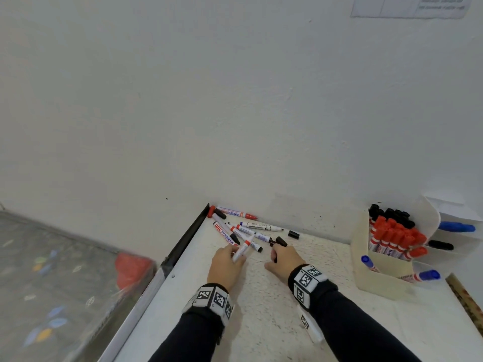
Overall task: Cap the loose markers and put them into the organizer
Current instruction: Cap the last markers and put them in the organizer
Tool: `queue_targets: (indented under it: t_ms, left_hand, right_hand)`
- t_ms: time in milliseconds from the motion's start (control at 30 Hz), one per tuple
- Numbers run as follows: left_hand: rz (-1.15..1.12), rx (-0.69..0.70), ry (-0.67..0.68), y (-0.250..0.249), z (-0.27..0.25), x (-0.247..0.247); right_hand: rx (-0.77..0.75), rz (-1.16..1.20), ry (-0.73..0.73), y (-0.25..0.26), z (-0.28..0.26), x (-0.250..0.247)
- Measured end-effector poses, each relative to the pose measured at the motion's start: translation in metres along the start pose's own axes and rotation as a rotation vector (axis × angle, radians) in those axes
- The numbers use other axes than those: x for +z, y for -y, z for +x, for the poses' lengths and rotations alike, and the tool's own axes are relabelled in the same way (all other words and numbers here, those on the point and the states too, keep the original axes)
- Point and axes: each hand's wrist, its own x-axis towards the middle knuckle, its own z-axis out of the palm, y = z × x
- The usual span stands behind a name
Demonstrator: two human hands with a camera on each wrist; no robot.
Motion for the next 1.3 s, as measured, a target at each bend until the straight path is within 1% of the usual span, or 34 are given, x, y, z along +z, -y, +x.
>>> queue_targets:
  t_ms: [67, 167, 233, 300, 400, 533, 567, 633, 700, 800, 900, 1000, 1067, 1100, 1167, 1200, 1233, 1300]
  left_hand:
    - [-0.02, 0.006, -0.001, -0.001, -0.002, -0.001]
    - [-0.013, -0.008, -0.011, -0.001, -0.004, -0.001]
    - [0.007, -0.011, -0.019, -0.002, -0.006, -0.001]
    - [0.037, -0.006, -0.033, -0.003, -0.007, 0.0]
    - [0.108, 0.016, -0.024, -0.003, -0.008, 0.002]
    - [0.052, 0.025, -0.034, -0.004, -0.007, -0.001]
    - [0.044, 0.03, -0.035, -0.004, -0.007, -0.002]
    - [0.036, 0.059, -0.021, -0.003, -0.008, -0.001]
    - [0.007, 0.095, 0.02, -0.002, -0.007, 0.0]
    - [-0.09, 0.13, 0.079, -0.005, -0.009, 0.001]
    - [-0.178, 0.178, 0.072, -0.007, -0.01, 0.001]
    - [-0.171, 0.198, 0.128, -0.009, -0.011, 0.001]
    - [-0.196, 0.169, 0.2, -0.01, -0.012, 0.0]
    - [-0.256, 0.119, 0.256, -0.011, -0.012, -0.001]
    - [-0.457, 0.008, 0.354, -0.014, -0.015, -0.002]
    - [-0.538, -0.016, 0.378, -0.016, -0.017, -0.004]
    - [-0.575, -0.009, 0.381, -0.018, -0.017, -0.006]
    - [-0.589, 0.009, 0.345, -0.021, -0.017, -0.007]
  right_hand:
    - [-0.032, 0.037, -0.083, 0.0, 0.0, 0.0]
    - [-0.079, 0.234, -0.218, 0.003, -0.004, -0.005]
    - [-0.139, 0.319, -0.225, 0.003, -0.004, -0.009]
    - [-0.21, 0.306, -0.205, 0.001, -0.003, -0.01]
    - [-0.24, 0.301, -0.176, -0.002, -0.006, -0.009]
    - [-0.198, 0.408, -0.304, -0.007, -0.009, -0.014]
    - [-0.203, 0.422, -0.29, -0.007, -0.01, -0.014]
    - [-0.247, 0.418, -0.2, -0.009, -0.011, -0.012]
    - [-0.251, 0.438, -0.145, -0.01, -0.013, -0.009]
    - [-0.179, 0.541, -0.181, -0.01, -0.014, -0.011]
    - [-0.115, 0.393, -0.188, -0.009, -0.014, -0.019]
    - [-0.075, 0.382, -0.174, -0.001, -0.017, -0.021]
    - [-0.088, 0.423, -0.183, 0.004, -0.019, -0.021]
    - [-0.111, 0.455, -0.195, 0.006, -0.019, -0.021]
    - [-0.183, 0.519, -0.208, 0.011, -0.021, -0.024]
    - [-0.22, 0.539, -0.206, 0.013, -0.021, -0.025]
    - [-0.25, 0.548, -0.197, 0.015, -0.02, -0.028]
    - [-0.286, 0.534, -0.165, 0.017, -0.02, -0.034]
